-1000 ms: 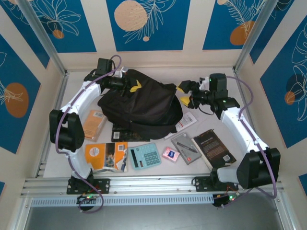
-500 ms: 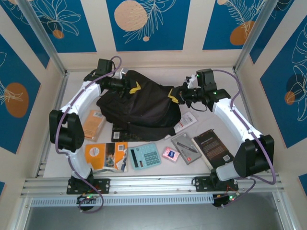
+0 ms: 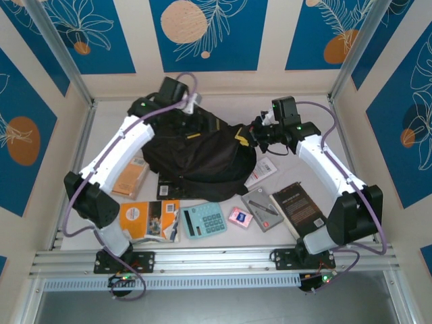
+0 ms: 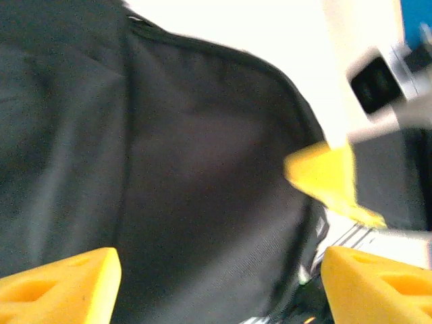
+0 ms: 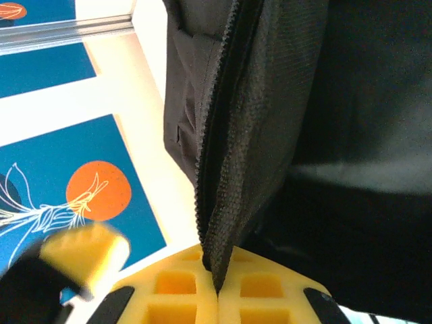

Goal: Pack the student bag
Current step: Open the student bag at the center of the table.

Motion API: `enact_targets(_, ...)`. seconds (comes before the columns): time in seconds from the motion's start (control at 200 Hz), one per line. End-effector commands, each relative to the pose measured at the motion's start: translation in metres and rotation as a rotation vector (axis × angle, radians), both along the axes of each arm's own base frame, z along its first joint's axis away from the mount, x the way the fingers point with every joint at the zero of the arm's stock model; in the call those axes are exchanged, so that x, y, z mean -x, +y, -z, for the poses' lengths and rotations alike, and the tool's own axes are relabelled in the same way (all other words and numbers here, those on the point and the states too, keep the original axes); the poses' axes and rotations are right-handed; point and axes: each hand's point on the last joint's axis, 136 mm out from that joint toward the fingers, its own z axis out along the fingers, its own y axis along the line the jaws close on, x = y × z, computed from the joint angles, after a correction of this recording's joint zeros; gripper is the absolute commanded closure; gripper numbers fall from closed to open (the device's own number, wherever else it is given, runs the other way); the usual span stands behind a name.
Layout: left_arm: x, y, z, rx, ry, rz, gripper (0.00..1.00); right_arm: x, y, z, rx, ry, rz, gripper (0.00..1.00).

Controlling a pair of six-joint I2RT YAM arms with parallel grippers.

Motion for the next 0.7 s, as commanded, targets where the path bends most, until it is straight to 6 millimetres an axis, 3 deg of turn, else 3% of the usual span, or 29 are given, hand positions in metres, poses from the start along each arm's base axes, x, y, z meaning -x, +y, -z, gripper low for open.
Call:
enact_targets(0.0, 0.021, 0.008, 0.002, -0.204, -0.121, 0.055, 0.18, 0.002, 0.009, -0.007, -0.034, 0.087, 0.021, 1.00)
enact_targets(0.045, 0.025, 0.002, 0.007, -0.221, -0.130, 0.079, 0.07, 0.000, 0.011, -0.010, -0.042, 0.092, 0.024, 1.00)
enact_targets(0.235, 0.037, -0.019, 0.023, -0.332, -0.176, 0.170, 0.04, -0.004, 0.017, -0.022, -0.094, 0.115, 0.039, 1.00)
enact_targets(0.38, 0.017, -0.012, 0.029, -0.423, -0.227, 0.089, 0.07, -0.005, 0.024, -0.030, -0.132, 0.131, 0.027, 1.00)
enact_targets(0.55, 0.000, -0.025, 0.031, -0.465, -0.279, 0.067, 0.07, -0.004, 0.028, -0.034, -0.157, 0.147, 0.031, 1.00)
enact_targets(0.695, -0.014, -0.024, 0.029, -0.512, -0.315, 0.035, 0.10, -0.002, 0.030, -0.034, -0.166, 0.158, 0.031, 1.00)
